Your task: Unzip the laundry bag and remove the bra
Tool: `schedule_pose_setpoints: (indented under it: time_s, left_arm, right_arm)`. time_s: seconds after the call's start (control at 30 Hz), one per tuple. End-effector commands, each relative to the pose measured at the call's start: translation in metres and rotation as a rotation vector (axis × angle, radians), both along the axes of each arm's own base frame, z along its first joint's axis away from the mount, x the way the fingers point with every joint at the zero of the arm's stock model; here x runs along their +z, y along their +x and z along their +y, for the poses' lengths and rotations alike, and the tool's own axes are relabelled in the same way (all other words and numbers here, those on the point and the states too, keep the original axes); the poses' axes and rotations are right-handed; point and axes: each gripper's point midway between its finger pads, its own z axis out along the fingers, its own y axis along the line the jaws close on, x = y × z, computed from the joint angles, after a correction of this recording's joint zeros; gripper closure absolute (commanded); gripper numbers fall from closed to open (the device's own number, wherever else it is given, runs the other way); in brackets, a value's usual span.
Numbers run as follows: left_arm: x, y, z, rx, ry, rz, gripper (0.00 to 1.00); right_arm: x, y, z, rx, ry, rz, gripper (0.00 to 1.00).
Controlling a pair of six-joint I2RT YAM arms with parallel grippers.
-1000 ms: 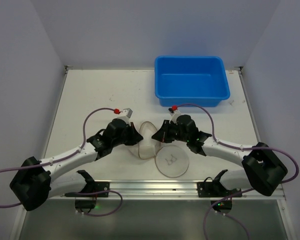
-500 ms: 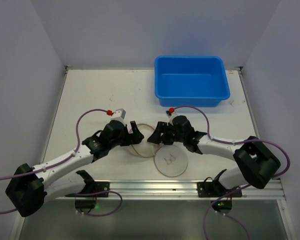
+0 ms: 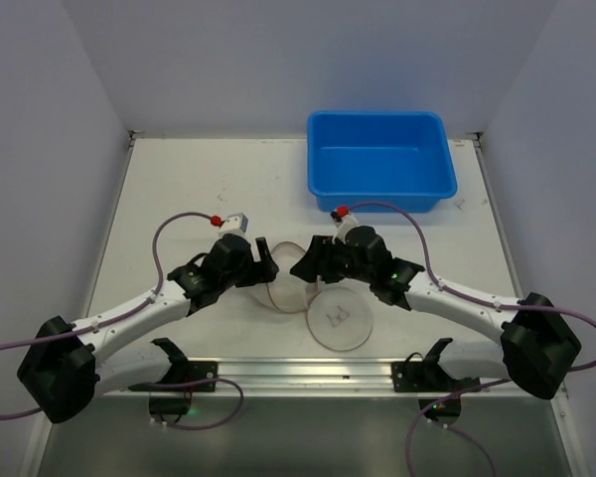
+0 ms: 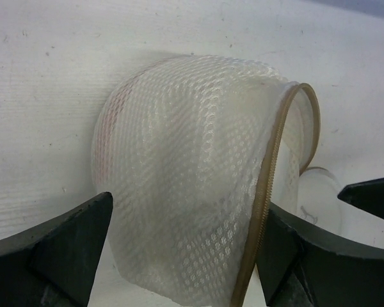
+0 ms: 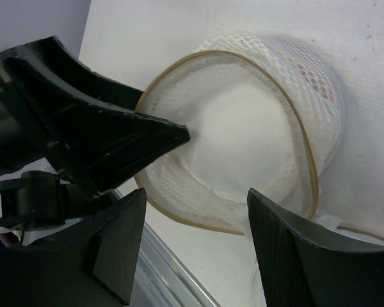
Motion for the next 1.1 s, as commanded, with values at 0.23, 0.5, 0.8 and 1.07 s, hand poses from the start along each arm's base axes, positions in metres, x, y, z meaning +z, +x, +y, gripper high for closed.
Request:
schedule_pose_setpoints:
  time_s: [0.23,0.5,0.8,1.07]
  left_arm:
    - [-0.012,0.009,0.010,0.014,0.027,-0.008,0.46]
    - [-0.031,0.003,0.005,-0.018,0.023,0.027,0.82]
    - [-0.052,-0.003,-0.001,-0.055,0.011,0.070,0.91]
    - [-0.053,-0.005,0.004,-0.045,0.018,0.061,0.93]
  right_arm:
    - [0.019,0.031,0.014,-0.062,-0.038,-0.103,0.35]
    - [-0.024,0.045,0.026,-0.083,-0.090,-0.042,0.35]
    - [-0.074,0.035,0.026,-0.038,-0.159,0.059,0.22]
    - [-0.110,0.025,0.002,-0.113,-0.256,0.151,0.02]
